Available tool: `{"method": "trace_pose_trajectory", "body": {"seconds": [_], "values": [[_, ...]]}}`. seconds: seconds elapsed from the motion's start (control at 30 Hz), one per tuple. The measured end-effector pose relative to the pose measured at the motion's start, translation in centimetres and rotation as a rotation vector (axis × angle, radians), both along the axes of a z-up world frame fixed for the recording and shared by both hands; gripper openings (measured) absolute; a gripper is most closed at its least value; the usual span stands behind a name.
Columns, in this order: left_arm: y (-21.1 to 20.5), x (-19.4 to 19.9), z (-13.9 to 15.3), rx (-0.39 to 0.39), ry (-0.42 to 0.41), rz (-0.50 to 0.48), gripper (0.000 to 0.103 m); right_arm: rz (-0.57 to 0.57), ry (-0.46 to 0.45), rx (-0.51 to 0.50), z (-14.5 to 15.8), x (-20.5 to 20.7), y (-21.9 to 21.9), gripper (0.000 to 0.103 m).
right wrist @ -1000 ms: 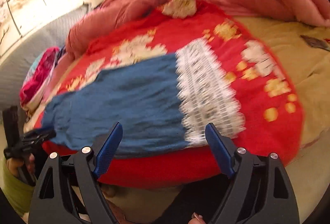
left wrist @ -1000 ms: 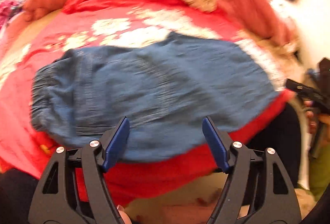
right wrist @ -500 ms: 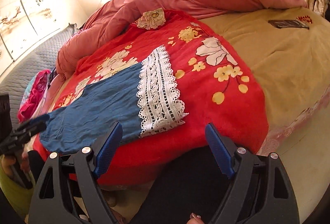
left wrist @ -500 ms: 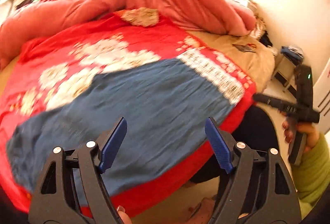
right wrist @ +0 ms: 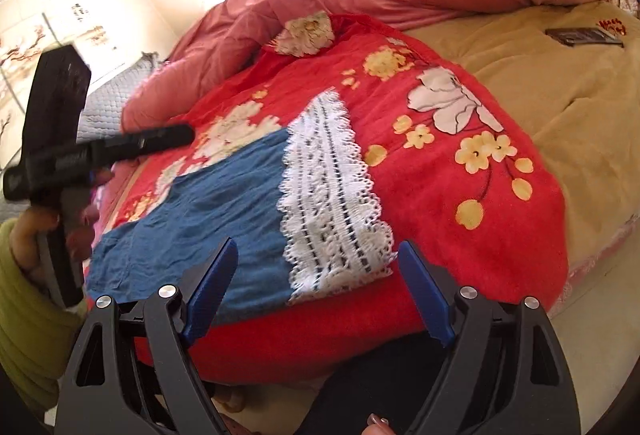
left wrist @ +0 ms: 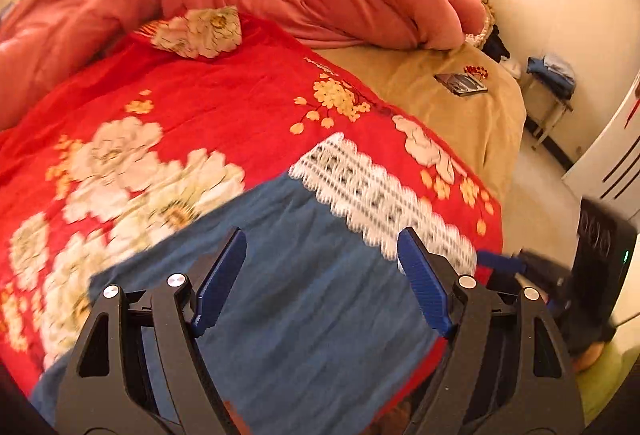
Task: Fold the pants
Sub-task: 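Grasp the lace-trimmed edge with the left gripper while the right gripper grasps the denim beside it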
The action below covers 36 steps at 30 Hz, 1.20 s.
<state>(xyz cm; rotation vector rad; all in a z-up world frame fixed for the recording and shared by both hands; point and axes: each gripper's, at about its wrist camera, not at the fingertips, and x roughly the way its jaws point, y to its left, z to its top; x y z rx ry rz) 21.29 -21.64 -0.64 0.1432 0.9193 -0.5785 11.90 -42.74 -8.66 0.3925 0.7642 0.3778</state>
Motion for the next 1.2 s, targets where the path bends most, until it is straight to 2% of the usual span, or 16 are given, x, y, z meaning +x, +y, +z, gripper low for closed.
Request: {"method": "trace_pose_trajectory", "body": {"seconds": [0.17,0.23,0.33,0.43,0.57,0.67,0.87,0.97,1.2], "values": [[-2.4,3.7,-0.9,0.012,0.038,-0.015,0.067,0.016,0.042,0.040,-1.1,1.0,-0.1,0.078],[-3.3,4.9,-1.2,0.024,0.044,-0.034,0.064,0.026,0.053,0.044,-1.5,1.4,0.0,0.062],[-4.8,6.5,-2.1,0.028,0.072,-0.080,0.058,0.042,0.033,0.077,-1.2,1.3,-0.3,0.053],[-5.9,7.9,-3.1,0.034,0.099,-0.131,0.053,0.058,0.020,0.086,-1.0,1.5,-0.3,0.053],[-6.1,9.5,-4.3,-0.004,0.140,-0.199,0.053,0.068,0.049,0.117,-1.6,2.7,0.0,0.053],[-5.4,10.4,-5.3,-0.047,0.204,-0.236,0.053,0.075,0.067,0.125,-1.8,3.5,0.2,0.054],[-4.9,11.1,-6.9,-0.085,0.233,-0.284,0.053,0.071,0.076,0.163,-2.2,3.5,-0.1,0.052],[-4.7,11.4,-7.4,-0.108,0.234,-0.294,0.053,0.061,0.067,0.155,-2.1,3.3,-0.1,0.046],[-4.5,12.0,-8.3,-0.135,0.244,-0.306,0.053,0.050,0.069,0.164,-2.2,3.6,-0.1,0.045]]}}
